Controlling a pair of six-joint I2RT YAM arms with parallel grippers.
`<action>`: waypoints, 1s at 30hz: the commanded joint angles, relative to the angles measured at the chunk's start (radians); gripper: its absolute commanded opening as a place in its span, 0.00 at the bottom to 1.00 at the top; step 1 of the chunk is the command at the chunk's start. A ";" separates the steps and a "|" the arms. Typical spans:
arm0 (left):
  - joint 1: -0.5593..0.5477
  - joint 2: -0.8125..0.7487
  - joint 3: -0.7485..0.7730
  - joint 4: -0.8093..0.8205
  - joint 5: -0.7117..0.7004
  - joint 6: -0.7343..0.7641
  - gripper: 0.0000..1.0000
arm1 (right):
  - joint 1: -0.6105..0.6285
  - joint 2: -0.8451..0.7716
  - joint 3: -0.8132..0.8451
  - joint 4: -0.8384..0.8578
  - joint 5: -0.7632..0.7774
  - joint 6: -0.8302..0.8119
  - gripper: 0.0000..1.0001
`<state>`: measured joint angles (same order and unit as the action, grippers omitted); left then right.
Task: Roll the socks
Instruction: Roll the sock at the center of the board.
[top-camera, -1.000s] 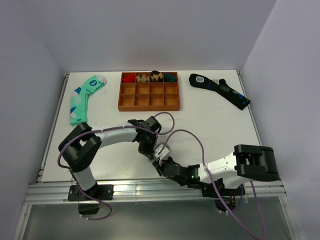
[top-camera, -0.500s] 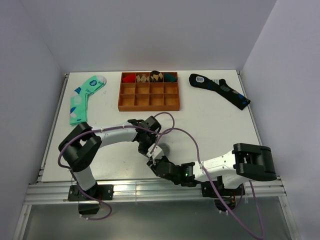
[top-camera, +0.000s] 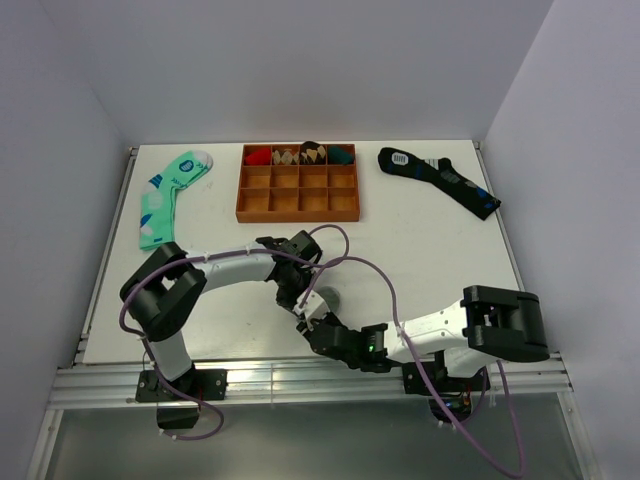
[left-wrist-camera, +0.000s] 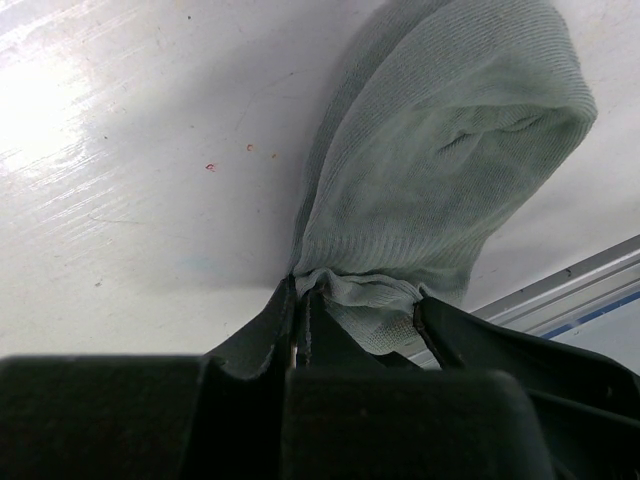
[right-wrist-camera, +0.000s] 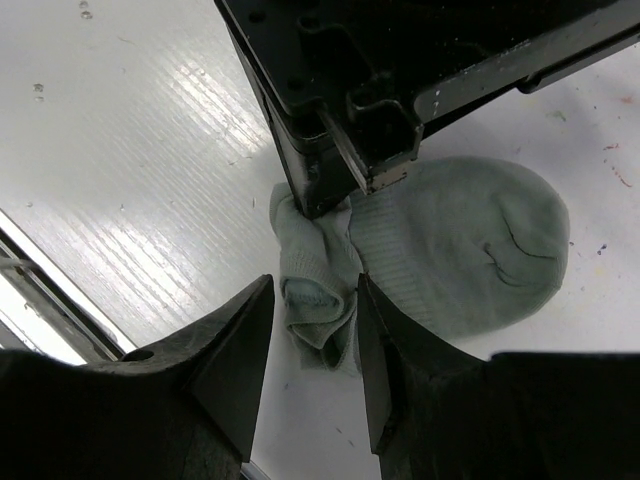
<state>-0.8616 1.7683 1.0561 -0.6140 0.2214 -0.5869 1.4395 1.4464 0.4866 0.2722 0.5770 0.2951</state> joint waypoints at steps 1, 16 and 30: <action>-0.004 0.037 0.004 -0.012 -0.014 0.027 0.00 | -0.002 -0.021 0.032 -0.004 0.034 0.015 0.46; 0.001 0.043 -0.005 -0.010 -0.016 0.033 0.00 | 0.033 0.022 0.110 -0.056 0.050 0.010 0.46; 0.001 0.056 -0.001 -0.013 -0.019 0.038 0.00 | 0.032 0.086 0.079 -0.007 0.047 0.036 0.46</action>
<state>-0.8566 1.7775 1.0622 -0.6186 0.2321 -0.5831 1.4685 1.5166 0.5686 0.2264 0.5976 0.3077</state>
